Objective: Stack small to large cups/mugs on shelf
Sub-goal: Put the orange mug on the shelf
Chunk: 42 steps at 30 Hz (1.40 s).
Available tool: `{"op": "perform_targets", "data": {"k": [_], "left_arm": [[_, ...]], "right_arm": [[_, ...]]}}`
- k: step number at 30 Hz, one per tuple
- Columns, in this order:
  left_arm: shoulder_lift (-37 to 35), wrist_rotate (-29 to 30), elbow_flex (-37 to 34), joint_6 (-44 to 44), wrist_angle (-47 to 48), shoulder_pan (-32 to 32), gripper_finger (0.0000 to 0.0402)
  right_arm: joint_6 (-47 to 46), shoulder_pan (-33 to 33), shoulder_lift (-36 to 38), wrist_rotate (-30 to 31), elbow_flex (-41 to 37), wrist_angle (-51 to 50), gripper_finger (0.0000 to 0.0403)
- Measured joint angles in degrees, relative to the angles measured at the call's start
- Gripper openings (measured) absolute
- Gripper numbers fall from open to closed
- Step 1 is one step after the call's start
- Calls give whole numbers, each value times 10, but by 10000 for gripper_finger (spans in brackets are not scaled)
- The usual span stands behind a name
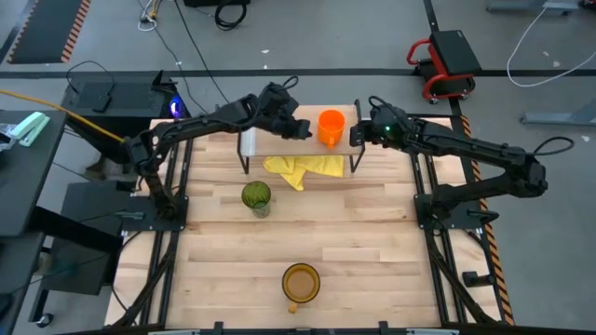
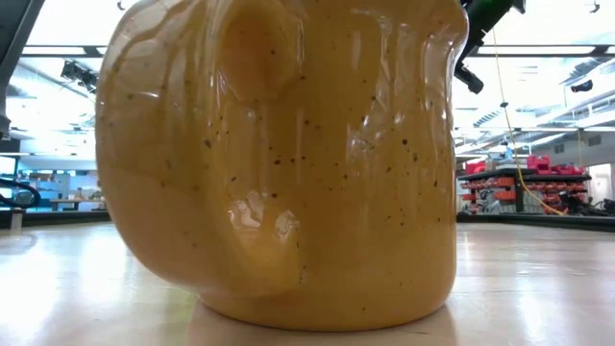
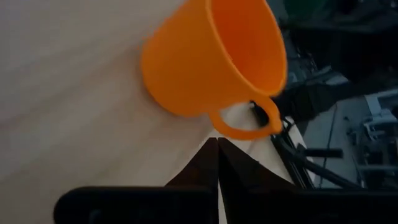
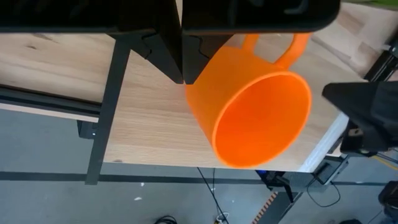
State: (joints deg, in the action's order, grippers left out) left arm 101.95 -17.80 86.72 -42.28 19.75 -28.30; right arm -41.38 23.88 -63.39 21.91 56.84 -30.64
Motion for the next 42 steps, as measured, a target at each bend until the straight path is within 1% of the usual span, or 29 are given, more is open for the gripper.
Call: {"op": "perform_targets", "data": {"k": [5, 7, 13, 20, 26, 34, 42], "left_arm": [[4, 9, 0, -21, -20, -6, 21], [10, 11, 1, -24, -38, -6, 18], [21, 13, 0, -33, -42, -7, 6], [23, 16, 0, -47, -63, -11, 21], [37, 12, 0, -49, -74, -11, 8], [39, 2, 0, -54, -97, -11, 20], [39, 0, 0, -52, -97, -10, 9]], "right_arm": [[2, 0, 0, 0, 0, 5, 0], [2, 0, 0, 0, 0, 7, 0], [3, 0, 0, 0, 0, 7, 0], [4, -1, 0, 0, 0, 11, 0], [5, -2, 0, 0, 0, 19, 0], [5, -4, 0, -4, 0, 21, 0], [6, -4, 0, -3, 0, 21, 0]]}}
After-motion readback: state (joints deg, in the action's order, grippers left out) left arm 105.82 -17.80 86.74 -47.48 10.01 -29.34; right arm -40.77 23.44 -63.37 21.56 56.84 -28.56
